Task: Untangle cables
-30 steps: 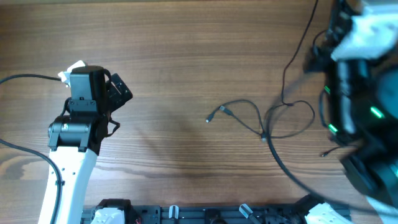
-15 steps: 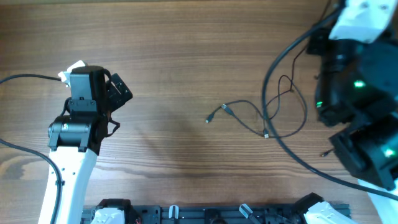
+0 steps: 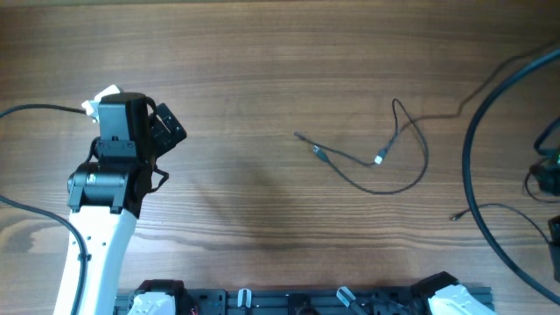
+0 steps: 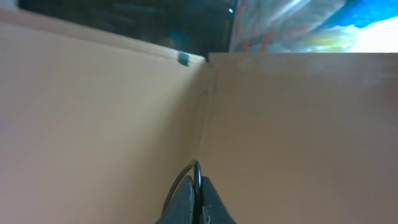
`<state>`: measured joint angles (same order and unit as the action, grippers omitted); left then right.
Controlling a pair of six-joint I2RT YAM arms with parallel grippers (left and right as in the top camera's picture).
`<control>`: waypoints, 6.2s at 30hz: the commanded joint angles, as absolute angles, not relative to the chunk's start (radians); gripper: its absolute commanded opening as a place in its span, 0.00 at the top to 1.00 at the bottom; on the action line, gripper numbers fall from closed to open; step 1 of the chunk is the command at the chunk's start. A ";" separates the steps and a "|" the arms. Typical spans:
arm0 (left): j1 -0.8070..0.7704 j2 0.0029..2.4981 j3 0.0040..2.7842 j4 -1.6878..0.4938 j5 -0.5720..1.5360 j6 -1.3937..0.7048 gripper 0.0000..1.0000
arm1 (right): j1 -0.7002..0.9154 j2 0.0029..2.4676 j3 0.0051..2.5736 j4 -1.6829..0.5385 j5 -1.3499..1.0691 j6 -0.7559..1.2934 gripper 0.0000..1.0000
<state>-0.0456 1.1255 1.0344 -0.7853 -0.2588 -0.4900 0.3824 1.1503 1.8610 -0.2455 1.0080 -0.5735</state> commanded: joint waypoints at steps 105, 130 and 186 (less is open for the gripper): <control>-0.041 1.114 1.040 -0.783 -0.251 -0.478 0.00 | 0.105 1.944 1.263 -0.662 -0.276 0.444 0.06; -0.041 1.114 1.040 -0.783 -0.250 -0.478 0.00 | 0.106 1.943 1.044 -0.177 -0.381 0.523 0.96; -0.041 1.114 1.040 -0.783 -0.251 -0.478 0.00 | -0.525 1.500 1.662 -0.300 0.223 0.183 0.96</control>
<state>-0.0456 1.1255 1.0344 -0.7853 -0.2554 -0.4900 -0.5228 1.4887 1.6566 -0.3061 0.2432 0.1715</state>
